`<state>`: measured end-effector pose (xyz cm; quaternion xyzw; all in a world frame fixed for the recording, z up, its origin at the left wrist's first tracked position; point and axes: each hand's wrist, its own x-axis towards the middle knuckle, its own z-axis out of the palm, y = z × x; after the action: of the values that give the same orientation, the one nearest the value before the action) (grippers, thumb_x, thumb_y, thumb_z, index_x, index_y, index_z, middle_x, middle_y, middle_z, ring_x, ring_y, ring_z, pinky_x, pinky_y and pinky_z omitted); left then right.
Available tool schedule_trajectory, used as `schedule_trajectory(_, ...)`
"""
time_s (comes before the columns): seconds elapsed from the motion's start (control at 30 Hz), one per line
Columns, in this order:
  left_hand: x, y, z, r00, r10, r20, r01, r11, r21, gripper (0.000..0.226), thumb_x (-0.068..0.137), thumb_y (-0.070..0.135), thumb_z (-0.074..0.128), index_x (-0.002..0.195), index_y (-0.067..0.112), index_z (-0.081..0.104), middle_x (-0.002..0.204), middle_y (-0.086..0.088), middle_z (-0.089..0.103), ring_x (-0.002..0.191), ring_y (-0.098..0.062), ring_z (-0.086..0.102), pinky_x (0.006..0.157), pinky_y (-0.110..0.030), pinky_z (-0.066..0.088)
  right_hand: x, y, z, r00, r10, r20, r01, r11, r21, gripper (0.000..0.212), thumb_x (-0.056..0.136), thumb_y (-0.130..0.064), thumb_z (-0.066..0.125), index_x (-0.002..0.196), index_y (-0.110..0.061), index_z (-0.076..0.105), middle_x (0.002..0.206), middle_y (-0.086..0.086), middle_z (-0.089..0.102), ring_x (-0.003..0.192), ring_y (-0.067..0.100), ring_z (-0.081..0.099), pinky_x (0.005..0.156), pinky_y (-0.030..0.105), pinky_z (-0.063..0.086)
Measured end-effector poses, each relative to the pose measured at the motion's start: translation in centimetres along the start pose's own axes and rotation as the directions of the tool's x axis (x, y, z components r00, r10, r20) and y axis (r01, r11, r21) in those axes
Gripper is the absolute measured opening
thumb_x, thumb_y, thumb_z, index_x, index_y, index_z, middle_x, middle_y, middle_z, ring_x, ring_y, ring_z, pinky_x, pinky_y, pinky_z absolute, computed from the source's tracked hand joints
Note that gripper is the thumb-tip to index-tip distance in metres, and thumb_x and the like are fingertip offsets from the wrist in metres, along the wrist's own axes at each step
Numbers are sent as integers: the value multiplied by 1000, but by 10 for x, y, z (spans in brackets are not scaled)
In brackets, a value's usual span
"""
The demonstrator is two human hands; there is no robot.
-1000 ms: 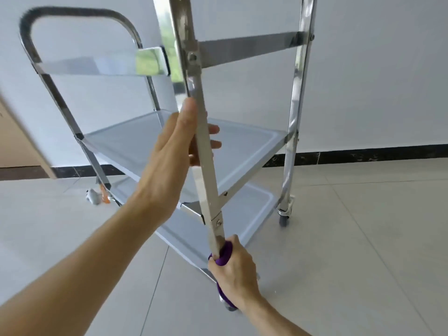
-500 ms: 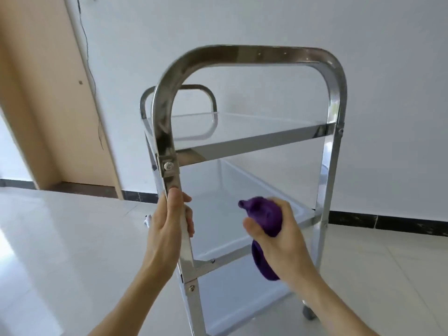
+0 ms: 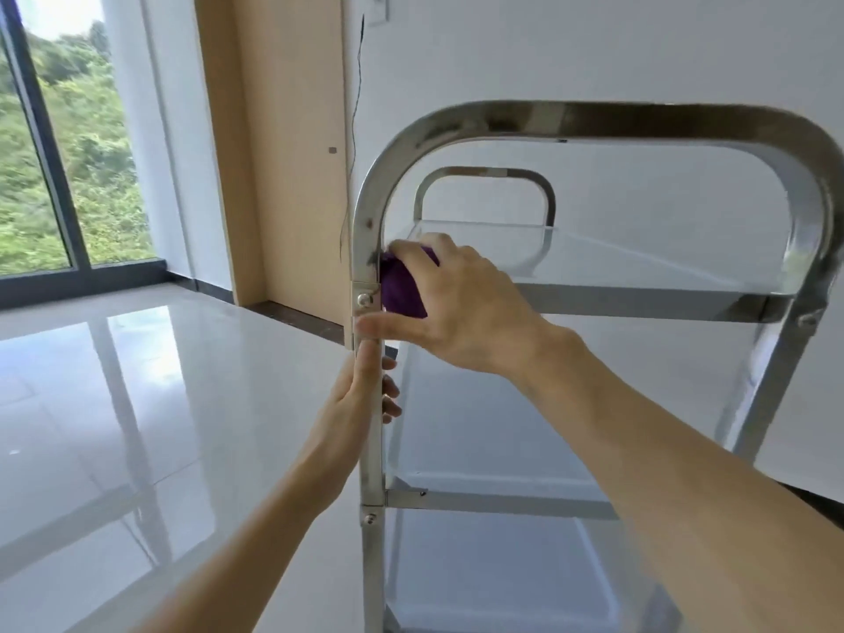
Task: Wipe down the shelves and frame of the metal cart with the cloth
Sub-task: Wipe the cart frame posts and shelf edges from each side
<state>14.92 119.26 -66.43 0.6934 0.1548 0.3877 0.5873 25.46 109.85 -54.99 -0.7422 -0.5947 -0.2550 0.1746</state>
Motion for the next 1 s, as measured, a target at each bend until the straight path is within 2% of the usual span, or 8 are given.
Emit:
schedule_trajectory(0.07, 3, -3, -10, 998, -27, -49, 28, 999, 20, 52, 93, 69, 28, 105, 28, 58, 85, 1, 57, 74, -10, 60, 78, -30, 57, 10, -6, 5, 998, -66, -3, 65, 984, -166, 75, 86, -62, 60, 146, -25, 32, 135, 12, 44, 108, 34, 53, 86, 41, 43)
schedule_trajectory(0.13, 6, -5, -18, 995, -42, -86, 46, 998, 48, 55, 94, 67, 27, 105, 22, 56, 84, -4, 55, 73, -14, 60, 80, -33, 55, 15, -11, 9, 994, -104, -30, 95, 972, -214, 69, 89, -46, 65, 145, -25, 33, 131, 13, 46, 104, 32, 56, 75, 37, 38)
schedule_trajectory(0.23, 9, -6, -25, 996, -23, -90, 31, 996, 88, 55, 97, 63, 27, 104, 15, 54, 83, -8, 53, 69, -15, 59, 77, -34, 55, 11, -9, 12, 988, -113, -103, 86, 968, -237, 66, 86, -36, 69, 143, -27, 38, 123, 9, 53, 96, 29, 61, 69, 35, 37)
schedule_trajectory(0.33, 9, -4, -28, 997, -16, -70, 22, 995, 97, 53, 98, 59, 27, 104, 12, 53, 81, -9, 51, 68, -13, 57, 75, -30, 55, -4, 10, 7, 986, -73, -150, 37, 972, -233, 65, 80, -34, 75, 137, -27, 45, 116, 6, 58, 90, 30, 64, 69, 35, 46)
schedule_trajectory(0.5, 3, -1, -25, 1000, -10, -20, 12, 997, 73, 52, 97, 60, 27, 104, 14, 51, 80, -3, 48, 69, -10, 52, 75, -29, 54, -25, 29, 4, 967, 53, -248, -126, 949, -290, 64, 74, -33, 82, 131, -21, 54, 112, 9, 61, 84, 31, 63, 67, 38, 50)
schedule_trajectory(0.77, 3, 1, -24, 996, -2, -88, 3, 1000, 6, 61, 93, 65, 30, 103, 10, 54, 76, -4, 48, 68, -17, 51, 74, -35, 51, 19, -27, 26, 967, -83, -242, 6, 952, -305, 63, 83, -28, 74, 137, -23, 44, 119, 11, 57, 92, 31, 62, 75, 40, 50)
schedule_trajectory(0.87, 7, -5, -33, 996, -1, -92, 1, 1000, 3, 61, 91, 66, 33, 102, 11, 57, 75, -4, 54, 68, -18, 56, 70, -29, 53, -3, 3, 14, 961, -118, -251, 45, 959, -281, 67, 77, -27, 79, 136, -23, 49, 118, 10, 60, 89, 31, 64, 72, 41, 53)
schedule_trajectory(1.0, 11, -11, -43, 999, -1, -32, 1, 1000, -1, 58, 90, 65, 35, 100, 12, 59, 78, -3, 59, 71, -19, 61, 67, -27, 57, -51, 76, -11, 945, -43, -325, -55, 956, -287, 65, 70, -20, 83, 130, -20, 59, 116, 6, 63, 84, 30, 66, 63, 38, 53)
